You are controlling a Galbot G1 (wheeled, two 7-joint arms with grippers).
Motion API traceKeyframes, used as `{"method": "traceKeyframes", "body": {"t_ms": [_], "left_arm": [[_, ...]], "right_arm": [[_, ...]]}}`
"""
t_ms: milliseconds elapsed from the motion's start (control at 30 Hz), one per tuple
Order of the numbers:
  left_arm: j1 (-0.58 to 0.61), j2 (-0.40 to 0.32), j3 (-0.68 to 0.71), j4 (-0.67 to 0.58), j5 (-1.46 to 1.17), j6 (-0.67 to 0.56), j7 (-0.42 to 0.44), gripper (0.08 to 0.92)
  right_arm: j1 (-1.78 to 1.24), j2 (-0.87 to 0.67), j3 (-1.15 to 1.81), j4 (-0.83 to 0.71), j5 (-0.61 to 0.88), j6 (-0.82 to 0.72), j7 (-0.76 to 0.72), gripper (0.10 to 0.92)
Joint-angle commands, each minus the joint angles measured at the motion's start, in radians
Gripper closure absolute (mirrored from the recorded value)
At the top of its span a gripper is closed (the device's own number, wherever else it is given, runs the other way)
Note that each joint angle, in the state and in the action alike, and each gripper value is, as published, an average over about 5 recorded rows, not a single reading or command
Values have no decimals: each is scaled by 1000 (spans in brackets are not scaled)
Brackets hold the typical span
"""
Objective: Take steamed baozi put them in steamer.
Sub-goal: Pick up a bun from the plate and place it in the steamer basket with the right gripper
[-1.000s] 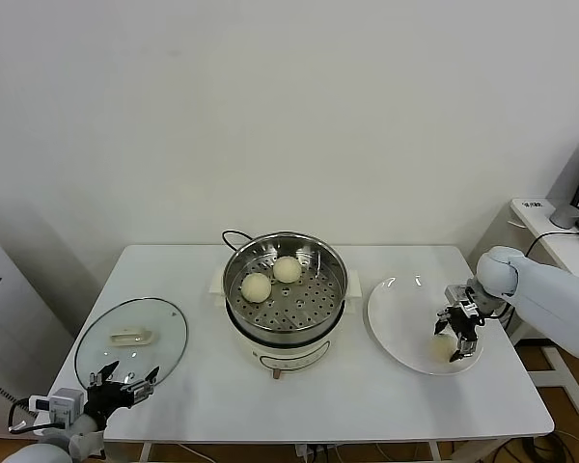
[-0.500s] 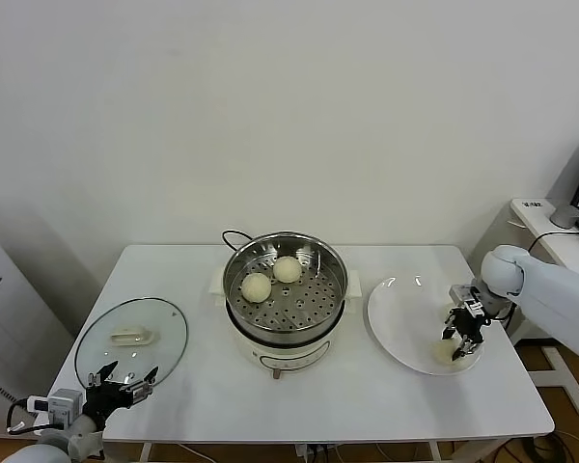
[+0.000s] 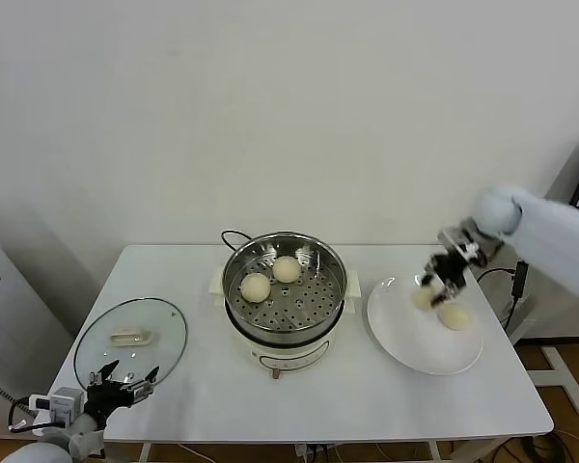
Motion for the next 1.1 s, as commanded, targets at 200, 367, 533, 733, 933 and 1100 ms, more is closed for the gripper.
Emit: {"method": "traceKeyframes", "body": {"t_ms": [200, 367, 533, 733, 933, 1100], "left_arm": [[1, -1, 5, -2, 3, -1, 0, 177], [4, -4, 3, 0, 3, -2, 0, 177], [6, -8, 3, -1, 4, -3, 0, 177], [0, -5, 3, 2, 3, -3, 0, 177], [-2, -3, 3, 5, 3, -3, 0, 177], [1, -3, 2, 5, 2, -5, 1, 177]], "right_arm": [[112, 357, 67, 1, 1, 344, -23, 584], [55, 433, 110, 53, -103, 502, -10, 584], [5, 449, 119, 116, -204, 607, 5, 584], [-41, 437, 118, 188, -294, 649, 19, 584], [-84, 444, 119, 207, -359, 676, 17, 584], [-134, 455, 154, 201, -442, 699, 8, 582]]}}
